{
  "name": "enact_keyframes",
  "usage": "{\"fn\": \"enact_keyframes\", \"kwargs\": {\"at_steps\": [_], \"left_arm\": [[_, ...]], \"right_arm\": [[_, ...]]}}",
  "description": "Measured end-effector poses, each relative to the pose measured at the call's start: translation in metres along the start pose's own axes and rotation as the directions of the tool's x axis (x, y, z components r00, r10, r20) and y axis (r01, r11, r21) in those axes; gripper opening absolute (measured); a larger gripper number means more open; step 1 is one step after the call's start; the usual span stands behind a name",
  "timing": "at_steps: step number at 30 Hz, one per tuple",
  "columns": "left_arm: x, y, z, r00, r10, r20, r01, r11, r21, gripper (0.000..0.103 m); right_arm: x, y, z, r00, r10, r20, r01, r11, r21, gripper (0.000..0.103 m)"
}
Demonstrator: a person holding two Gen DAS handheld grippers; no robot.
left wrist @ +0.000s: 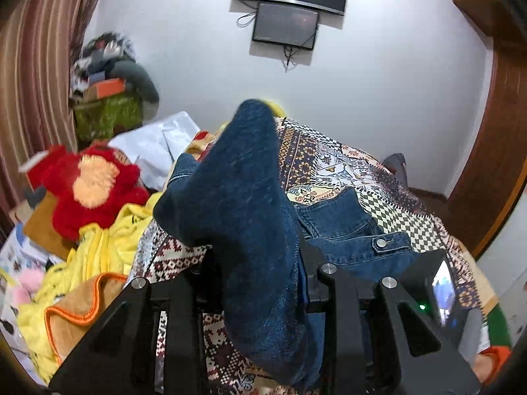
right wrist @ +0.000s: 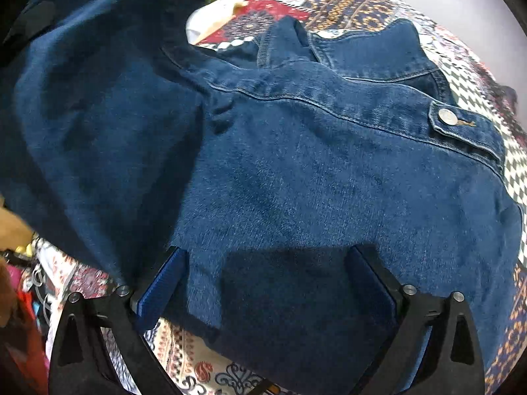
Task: Fold large clothes
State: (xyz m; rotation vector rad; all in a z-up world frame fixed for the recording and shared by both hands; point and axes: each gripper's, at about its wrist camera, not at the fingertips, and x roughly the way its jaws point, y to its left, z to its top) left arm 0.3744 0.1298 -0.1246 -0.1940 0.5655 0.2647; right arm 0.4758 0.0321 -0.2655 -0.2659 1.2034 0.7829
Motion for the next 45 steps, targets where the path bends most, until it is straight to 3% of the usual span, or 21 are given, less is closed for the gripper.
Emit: {"fn": "enact_keyframes", "kwargs": {"at_steps": [4, 9, 12, 16, 19, 22, 26, 29, 32, 36, 39, 41, 43, 45], "left_arm": [[0.001, -0.022, 0.006, 0.999, -0.036, 0.02, 0.036, 0.998, 0.045, 0.031], [-0.001, -0.071, 0.015, 0.996, -0.083, 0.042, 0.076, 0.985, 0.156, 0.031], [0.0, -0.108, 0.017, 0.99, -0.126, 0.059, 0.107, 0.961, 0.254, 0.03], [0.006, -0.157, 0.01, 0.981, -0.19, 0.032, 0.166, 0.921, 0.352, 0.028], [0.011, -0.192, -0.004, 0.967, -0.252, -0.035, 0.244, 0.882, 0.404, 0.027], [0.02, -0.229, -0.033, 0.95, -0.281, -0.139, 0.313, 0.825, 0.47, 0.026], [0.023, -0.257, -0.073, 0.942, -0.258, -0.215, 0.335, 0.762, 0.554, 0.026], [0.028, -0.267, -0.098, 0.917, -0.257, -0.304, 0.392, 0.721, 0.571, 0.026], [0.037, -0.264, -0.114, 0.901, -0.24, -0.361, 0.416, 0.71, 0.568, 0.026], [0.033, -0.257, -0.109, 0.876, -0.264, -0.403, 0.455, 0.73, 0.511, 0.027], [0.028, -0.248, -0.105, 0.852, -0.29, -0.435, 0.488, 0.742, 0.461, 0.032], [0.022, -0.244, -0.105, 0.829, -0.316, -0.462, 0.521, 0.736, 0.431, 0.049], [0.015, -0.241, -0.102, 0.807, -0.341, -0.482, 0.548, 0.736, 0.397, 0.078], [0.005, -0.237, -0.098, 0.814, -0.338, -0.473, 0.536, 0.75, 0.387, 0.084]], "right_arm": [[-0.019, -0.014, -0.005, 0.999, 0.027, -0.045, -0.027, 1.0, 0.011, 0.099], [-0.071, -0.06, -0.031, 0.999, -0.025, 0.024, 0.022, 0.994, 0.106, 0.099], [-0.111, -0.099, -0.053, 0.99, -0.111, 0.085, 0.092, 0.975, 0.2, 0.099], [-0.159, -0.147, -0.085, 0.978, -0.167, 0.123, 0.117, 0.934, 0.337, 0.099], [-0.188, -0.176, -0.108, 0.966, -0.226, 0.128, 0.153, 0.894, 0.421, 0.099], [-0.211, -0.197, -0.13, 0.957, -0.253, 0.14, 0.158, 0.863, 0.48, 0.099], [-0.225, -0.211, -0.148, 0.956, -0.255, 0.146, 0.141, 0.834, 0.533, 0.099], [-0.23, -0.211, -0.156, 0.955, -0.262, 0.142, 0.15, 0.834, 0.531, 0.099], [-0.234, -0.207, -0.159, 0.954, -0.259, 0.151, 0.144, 0.838, 0.527, 0.099], [-0.236, -0.2, -0.158, 0.954, -0.238, 0.182, 0.113, 0.849, 0.516, 0.099], [-0.236, -0.197, -0.156, 0.955, -0.231, 0.187, 0.107, 0.854, 0.51, 0.099], [-0.236, -0.196, -0.155, 0.957, -0.216, 0.193, 0.09, 0.855, 0.511, 0.099], [-0.234, -0.195, -0.154, 0.96, -0.196, 0.201, 0.068, 0.857, 0.51, 0.099], [-0.231, -0.194, -0.151, 0.961, -0.193, 0.199, 0.067, 0.86, 0.506, 0.099]]}}
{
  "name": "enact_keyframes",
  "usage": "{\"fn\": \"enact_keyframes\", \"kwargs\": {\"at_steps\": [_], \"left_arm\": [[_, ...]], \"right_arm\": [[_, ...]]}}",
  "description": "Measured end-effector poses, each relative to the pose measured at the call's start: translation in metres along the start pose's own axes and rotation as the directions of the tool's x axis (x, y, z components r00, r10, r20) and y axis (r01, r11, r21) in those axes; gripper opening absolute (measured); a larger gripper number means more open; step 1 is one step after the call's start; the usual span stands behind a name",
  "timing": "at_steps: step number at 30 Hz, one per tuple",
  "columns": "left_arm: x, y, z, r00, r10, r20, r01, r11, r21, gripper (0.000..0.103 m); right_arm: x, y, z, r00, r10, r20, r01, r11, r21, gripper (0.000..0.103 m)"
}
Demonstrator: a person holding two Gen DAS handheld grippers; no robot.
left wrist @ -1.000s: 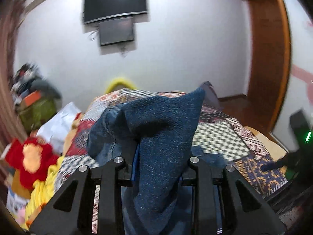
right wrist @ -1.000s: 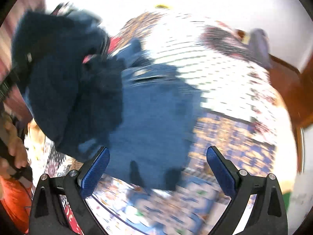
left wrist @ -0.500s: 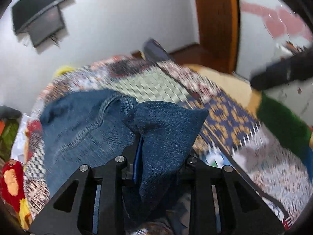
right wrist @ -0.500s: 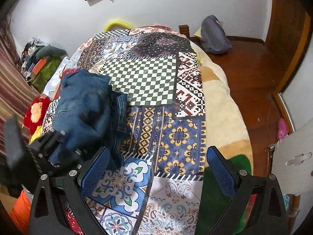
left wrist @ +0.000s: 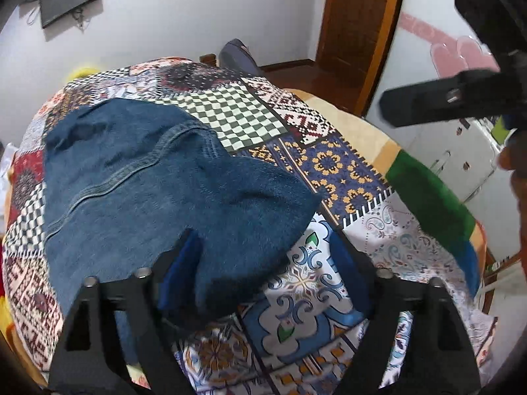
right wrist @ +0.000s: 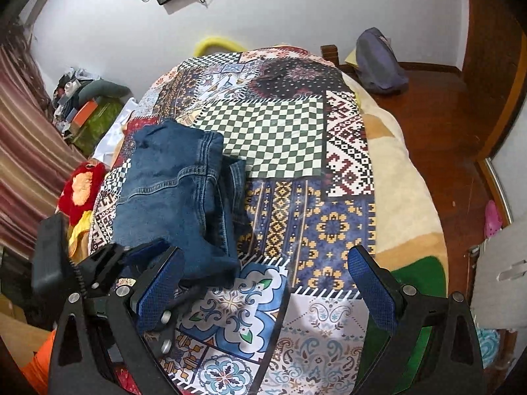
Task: Fold large clothes
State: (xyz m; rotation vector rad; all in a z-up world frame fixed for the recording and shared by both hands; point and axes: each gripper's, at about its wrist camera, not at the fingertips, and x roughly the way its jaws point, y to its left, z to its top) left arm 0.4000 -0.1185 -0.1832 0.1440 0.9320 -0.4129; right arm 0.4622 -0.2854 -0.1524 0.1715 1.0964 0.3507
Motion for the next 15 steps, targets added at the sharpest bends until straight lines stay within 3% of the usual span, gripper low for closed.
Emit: {"fn": "enact_keyframes", "kwargs": {"at_steps": [8, 13, 15], "left_arm": [[-0.048, 0.043, -0.008, 0.989, 0.14, 0.051, -0.136, 0.988, -0.072, 0.084], [-0.061, 0.098, -0.029, 0.954, 0.299, 0.024, -0.292, 0.946, -0.14, 0.086], [-0.06, 0.12, -0.039, 0.95, 0.313, -0.018, -0.31, 0.932, -0.185, 0.086]], "right_arm": [[0.02, 0.026, 0.006, 0.998, 0.044, -0.049, -0.047, 0.998, -0.045, 0.099], [0.044, 0.049, 0.006, 0.994, 0.077, -0.083, -0.083, 0.994, -0.075, 0.099], [0.055, 0.056, 0.006, 0.991, 0.085, -0.103, -0.093, 0.992, -0.08, 0.099]]}}
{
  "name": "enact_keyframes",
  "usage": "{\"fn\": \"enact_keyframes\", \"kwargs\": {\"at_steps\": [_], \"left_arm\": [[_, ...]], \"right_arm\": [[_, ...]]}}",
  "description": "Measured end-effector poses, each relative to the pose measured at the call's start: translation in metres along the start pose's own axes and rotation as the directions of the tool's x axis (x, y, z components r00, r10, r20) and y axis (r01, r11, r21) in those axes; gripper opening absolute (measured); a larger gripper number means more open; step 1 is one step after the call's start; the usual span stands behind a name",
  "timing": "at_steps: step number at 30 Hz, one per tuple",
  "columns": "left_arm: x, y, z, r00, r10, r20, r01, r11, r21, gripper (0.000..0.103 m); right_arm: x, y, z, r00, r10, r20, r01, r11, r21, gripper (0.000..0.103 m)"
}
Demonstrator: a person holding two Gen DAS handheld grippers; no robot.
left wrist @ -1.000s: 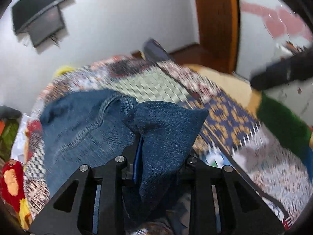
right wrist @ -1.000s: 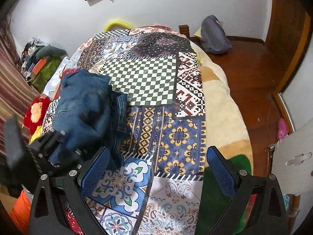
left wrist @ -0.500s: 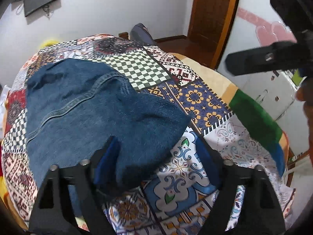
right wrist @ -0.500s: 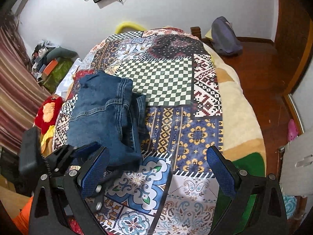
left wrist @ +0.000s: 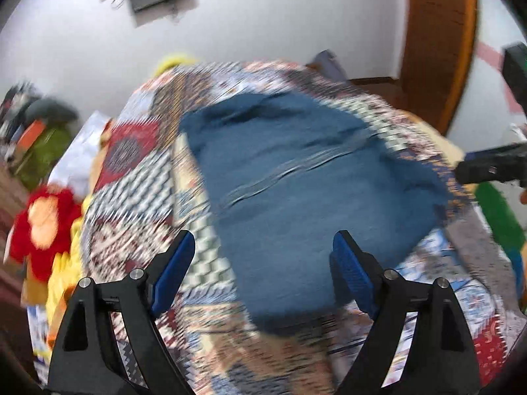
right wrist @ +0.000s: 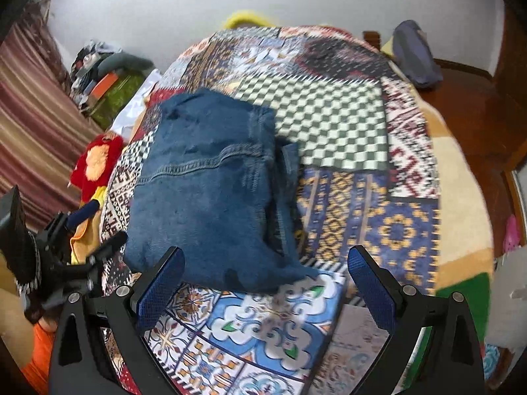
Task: Fold large clothes
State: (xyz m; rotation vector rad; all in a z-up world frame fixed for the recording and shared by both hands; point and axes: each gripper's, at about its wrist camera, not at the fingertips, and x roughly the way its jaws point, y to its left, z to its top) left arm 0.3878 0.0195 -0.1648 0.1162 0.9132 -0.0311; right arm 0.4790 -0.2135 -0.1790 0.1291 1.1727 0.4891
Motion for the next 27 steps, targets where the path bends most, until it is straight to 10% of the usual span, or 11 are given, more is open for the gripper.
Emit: {"fn": "enact_keyframes", "kwargs": {"at_steps": [9, 27], "left_arm": [[0.035, 0.05, -0.035, 0.981, -0.164, -0.101, 0.132, 0.953, -0.271, 0.089], [-0.003, 0.089, 0.021, 0.999, 0.043, 0.025, -0.038, 0.985, -0.171, 0.091]], "right_arm": [[0.069, -0.002, -0.009, 0.986, -0.114, -0.122, 0.112, 0.993, -0.027, 0.099], [0.005, 0.049, 0.04, 0.988, -0.154, 0.028, 0.155, 0.946, -0.285, 0.099]]}}
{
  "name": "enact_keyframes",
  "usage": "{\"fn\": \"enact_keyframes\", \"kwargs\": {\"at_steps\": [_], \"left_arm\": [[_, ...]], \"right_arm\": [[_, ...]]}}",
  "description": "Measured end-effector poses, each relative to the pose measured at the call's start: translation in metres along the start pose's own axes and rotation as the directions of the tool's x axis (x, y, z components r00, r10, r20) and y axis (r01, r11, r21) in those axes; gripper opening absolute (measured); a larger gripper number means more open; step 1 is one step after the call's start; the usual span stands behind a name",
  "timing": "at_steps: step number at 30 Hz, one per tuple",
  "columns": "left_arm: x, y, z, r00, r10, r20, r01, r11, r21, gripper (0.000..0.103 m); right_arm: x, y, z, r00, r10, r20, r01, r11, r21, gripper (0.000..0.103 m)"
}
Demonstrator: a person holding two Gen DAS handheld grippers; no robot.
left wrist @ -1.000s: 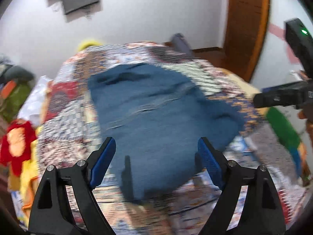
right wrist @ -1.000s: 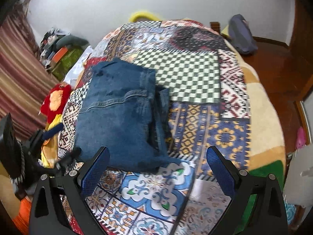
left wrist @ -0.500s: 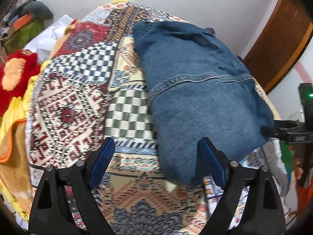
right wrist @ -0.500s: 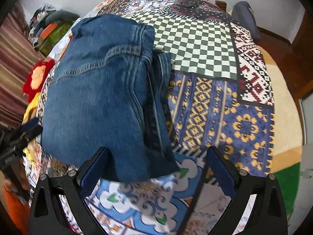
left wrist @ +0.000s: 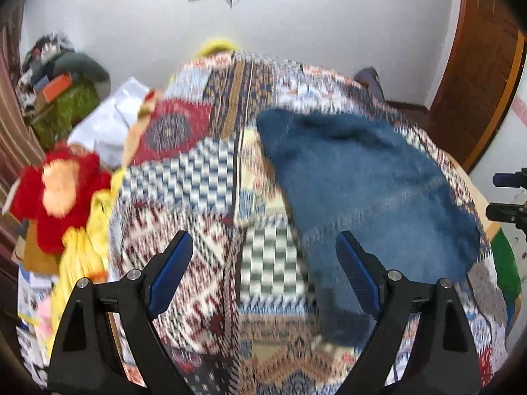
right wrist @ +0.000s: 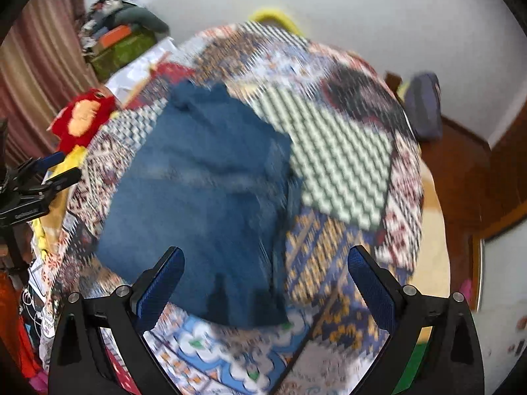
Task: Fold large clothes
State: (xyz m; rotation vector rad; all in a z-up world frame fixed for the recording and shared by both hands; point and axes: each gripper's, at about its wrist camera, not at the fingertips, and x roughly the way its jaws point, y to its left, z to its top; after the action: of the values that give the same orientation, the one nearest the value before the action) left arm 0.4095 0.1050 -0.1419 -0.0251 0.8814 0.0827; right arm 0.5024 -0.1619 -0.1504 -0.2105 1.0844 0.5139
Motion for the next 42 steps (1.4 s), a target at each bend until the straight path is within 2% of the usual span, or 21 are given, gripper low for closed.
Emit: {"fn": "enact_keyframes", "kwargs": {"at_steps": [3, 9, 12, 16, 20, 23, 25, 30, 34, 39, 42], "left_arm": [[0.005, -0.005, 0.021, 0.999, -0.001, 0.039, 0.0, 1.0, 0.016, 0.095], [0.043, -0.018, 0.054, 0.998, 0.0, 0.065, -0.004, 0.998, 0.06, 0.096], [0.074, -0.023, 0.066, 0.999, -0.006, 0.041, 0.004, 0.999, 0.048, 0.096], [0.117, -0.026, 0.08, 0.996, -0.088, -0.013, 0.088, 0.996, 0.0, 0.096], [0.155, -0.028, 0.093, 0.992, -0.102, -0.068, 0.099, 0.994, -0.048, 0.096], [0.175, -0.029, 0.095, 0.991, -0.096, -0.093, 0.091, 0.994, -0.064, 0.097], [0.18, -0.031, 0.092, 0.99, -0.085, -0.115, 0.079, 0.995, -0.056, 0.097], [0.16, -0.035, 0.092, 0.996, -0.037, -0.08, 0.037, 0.999, -0.009, 0.097], [0.122, -0.04, 0.092, 1.0, 0.029, -0.012, -0.028, 0.996, 0.087, 0.097], [0.074, -0.043, 0.089, 0.998, 0.025, 0.049, -0.032, 0.988, 0.152, 0.097], [0.047, -0.043, 0.08, 0.998, 0.006, 0.068, -0.018, 0.985, 0.172, 0.097]], "right_arm": [[0.007, 0.013, 0.025, 1.0, 0.0, 0.031, 0.001, 0.999, -0.032, 0.099], [0.051, 0.035, 0.07, 0.999, -0.013, 0.037, 0.017, 0.994, -0.109, 0.099], [0.079, 0.035, 0.092, 1.0, -0.019, 0.019, 0.021, 0.994, -0.109, 0.099], [0.11, 0.019, 0.115, 1.0, 0.01, -0.002, -0.01, 0.999, -0.038, 0.099], [0.136, -0.001, 0.119, 0.999, 0.015, -0.035, -0.015, 1.0, 0.011, 0.099], [0.15, -0.018, 0.109, 0.997, -0.062, -0.042, 0.063, 0.998, 0.012, 0.099], [0.154, -0.03, 0.1, 0.995, -0.083, -0.047, 0.084, 0.996, 0.013, 0.099], [0.14, -0.059, 0.085, 0.998, -0.047, -0.047, 0.052, 0.994, 0.101, 0.099], [0.113, -0.06, 0.078, 0.997, -0.077, -0.015, 0.078, 0.993, 0.083, 0.099], [0.07, -0.046, 0.069, 0.994, -0.088, 0.066, 0.087, 0.996, 0.027, 0.099], [0.044, -0.034, 0.06, 0.99, -0.067, 0.127, 0.069, 0.998, -0.011, 0.099]]}}
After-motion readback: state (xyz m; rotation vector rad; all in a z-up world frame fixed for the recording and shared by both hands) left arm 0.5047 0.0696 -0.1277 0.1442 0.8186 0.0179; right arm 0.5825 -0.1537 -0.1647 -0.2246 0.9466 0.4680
